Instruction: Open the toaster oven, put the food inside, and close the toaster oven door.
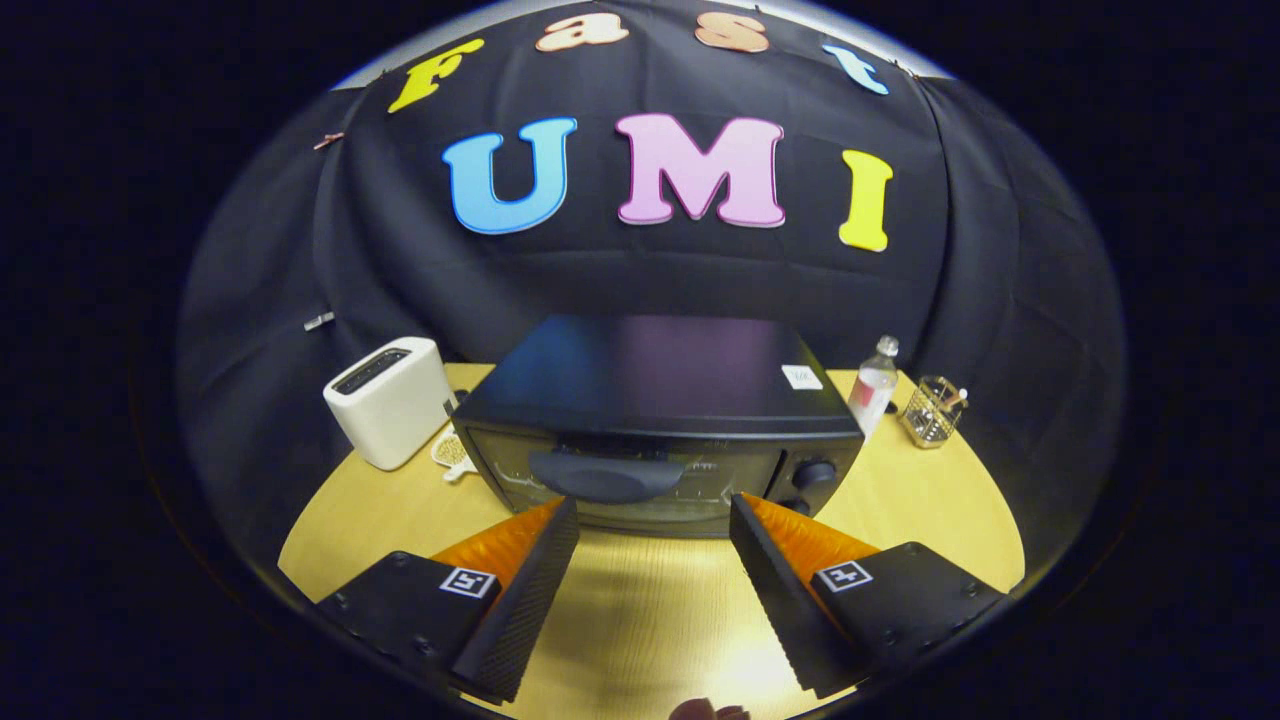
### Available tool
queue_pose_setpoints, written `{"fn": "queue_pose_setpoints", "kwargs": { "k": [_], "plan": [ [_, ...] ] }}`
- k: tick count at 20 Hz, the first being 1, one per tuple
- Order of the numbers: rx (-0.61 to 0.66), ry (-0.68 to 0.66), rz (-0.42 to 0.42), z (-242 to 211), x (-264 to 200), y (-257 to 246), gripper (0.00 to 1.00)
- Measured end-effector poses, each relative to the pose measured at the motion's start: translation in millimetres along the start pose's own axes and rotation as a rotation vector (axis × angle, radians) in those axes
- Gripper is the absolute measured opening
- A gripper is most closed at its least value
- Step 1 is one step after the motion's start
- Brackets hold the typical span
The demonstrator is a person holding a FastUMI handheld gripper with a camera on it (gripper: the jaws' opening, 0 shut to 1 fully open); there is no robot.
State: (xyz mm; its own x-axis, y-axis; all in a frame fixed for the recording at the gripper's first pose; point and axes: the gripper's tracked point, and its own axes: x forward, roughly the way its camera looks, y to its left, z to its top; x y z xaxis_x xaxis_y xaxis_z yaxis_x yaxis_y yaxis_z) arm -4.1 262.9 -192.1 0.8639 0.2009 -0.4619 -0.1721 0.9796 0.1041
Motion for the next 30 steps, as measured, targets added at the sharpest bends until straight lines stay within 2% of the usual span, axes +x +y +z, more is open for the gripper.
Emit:
{"fn": "queue_pose_setpoints", "kwargs": {
  "k": [3, 7, 12, 15, 18, 22, 30],
  "plan": [
    [0.007, -0.116, -0.03, 38.7, -13.5, -20.5, 1.0],
    [0.046, -0.227, 0.0, 81.4, -38.1, -29.8, 1.0],
    [0.026, -0.331, 0.018, 125.0, -72.6, -43.7, 1.0],
    [-0.01, -0.408, -0.043, 153.3, -96.2, -66.1, 0.99],
    [0.009, -0.439, -0.052, 168.7, -114.2, -77.2, 0.99],
    [-0.083, -0.484, -0.154, 180.7, -132.0, -116.1, 0.99],
    [-0.066, -0.489, -0.125, 181.3, -150.3, -154.7, 0.98]
  ]
}}
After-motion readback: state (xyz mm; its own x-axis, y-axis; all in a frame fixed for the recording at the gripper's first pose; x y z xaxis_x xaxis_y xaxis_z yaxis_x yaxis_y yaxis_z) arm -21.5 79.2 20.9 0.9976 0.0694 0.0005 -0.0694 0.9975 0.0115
